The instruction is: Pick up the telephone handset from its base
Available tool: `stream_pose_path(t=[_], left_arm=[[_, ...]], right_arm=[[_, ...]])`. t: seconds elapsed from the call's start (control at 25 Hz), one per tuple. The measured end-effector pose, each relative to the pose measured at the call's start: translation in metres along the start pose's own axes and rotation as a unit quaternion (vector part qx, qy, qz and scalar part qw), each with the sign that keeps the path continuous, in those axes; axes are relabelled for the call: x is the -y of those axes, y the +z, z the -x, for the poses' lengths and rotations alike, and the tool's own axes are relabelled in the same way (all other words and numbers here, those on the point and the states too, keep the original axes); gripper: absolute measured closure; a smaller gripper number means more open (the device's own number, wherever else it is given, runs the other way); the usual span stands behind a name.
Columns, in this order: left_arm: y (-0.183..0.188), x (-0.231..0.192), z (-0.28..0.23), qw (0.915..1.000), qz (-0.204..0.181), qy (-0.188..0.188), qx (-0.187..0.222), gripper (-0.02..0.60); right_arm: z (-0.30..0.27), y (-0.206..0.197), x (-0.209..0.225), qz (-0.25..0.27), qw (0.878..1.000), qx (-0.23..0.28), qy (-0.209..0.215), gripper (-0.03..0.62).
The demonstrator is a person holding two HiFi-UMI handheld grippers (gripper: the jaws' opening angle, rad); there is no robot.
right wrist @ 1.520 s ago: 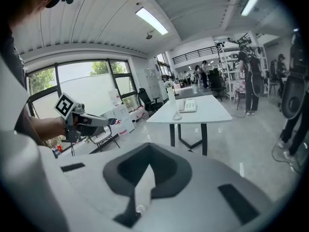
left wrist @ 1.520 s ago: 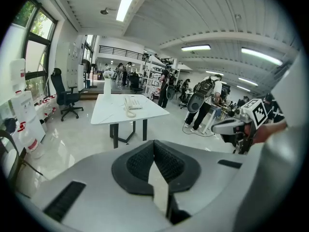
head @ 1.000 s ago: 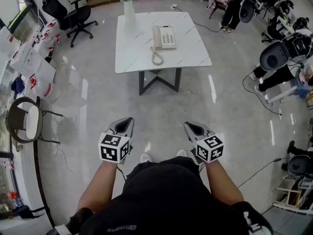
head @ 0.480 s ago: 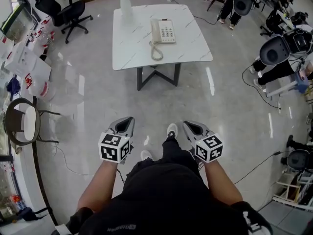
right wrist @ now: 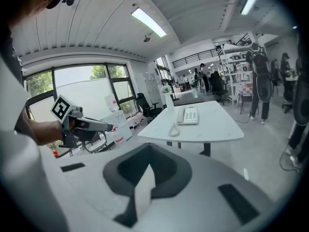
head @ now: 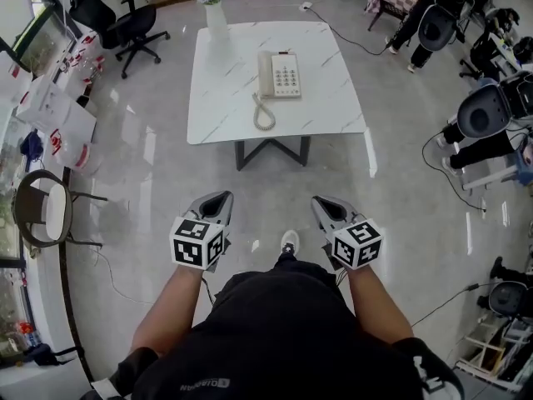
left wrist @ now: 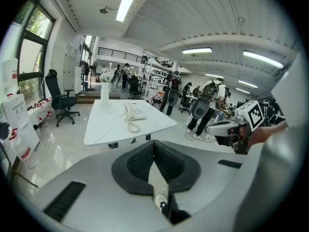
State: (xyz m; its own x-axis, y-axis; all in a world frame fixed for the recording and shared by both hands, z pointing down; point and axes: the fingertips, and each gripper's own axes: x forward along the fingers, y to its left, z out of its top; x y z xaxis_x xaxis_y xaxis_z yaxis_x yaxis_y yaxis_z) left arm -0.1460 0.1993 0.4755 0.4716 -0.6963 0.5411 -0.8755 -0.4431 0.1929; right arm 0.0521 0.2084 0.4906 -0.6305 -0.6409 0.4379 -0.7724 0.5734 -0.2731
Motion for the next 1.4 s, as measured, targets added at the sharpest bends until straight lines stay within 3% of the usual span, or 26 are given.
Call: stream_pose_path(t=[0.2, 0.56, 1.12, 1.4], left_arm=[[0.038, 0.013, -0.035, 0.9998, 0.009, 0.008, 0.016, 0.580], [0.050, 0.026, -0.071, 0.9989, 0.019, 0.043, 0.003, 0.580], [0.039, 0.013, -0.093, 0.9973, 0.041, 0.060, -0.013, 0.580], [0.068, 0.005, -0.117, 0.9980, 0.038, 0.050, 0.002, 0.580]], right_arm=[[-0.009, 0.027, 0.045, 0.007, 1.000, 0.005, 0.018, 0.592], [-0.015, 0.036, 0.100, 0.005, 0.999, -0.007, 0.046, 0.592], [-0.041, 0.034, 0.116, 0.002, 0.997, -0.021, 0.068, 0.592], [-0.050, 0.043, 0.128, 0.001, 0.998, -0.027, 0.062, 0.592]])
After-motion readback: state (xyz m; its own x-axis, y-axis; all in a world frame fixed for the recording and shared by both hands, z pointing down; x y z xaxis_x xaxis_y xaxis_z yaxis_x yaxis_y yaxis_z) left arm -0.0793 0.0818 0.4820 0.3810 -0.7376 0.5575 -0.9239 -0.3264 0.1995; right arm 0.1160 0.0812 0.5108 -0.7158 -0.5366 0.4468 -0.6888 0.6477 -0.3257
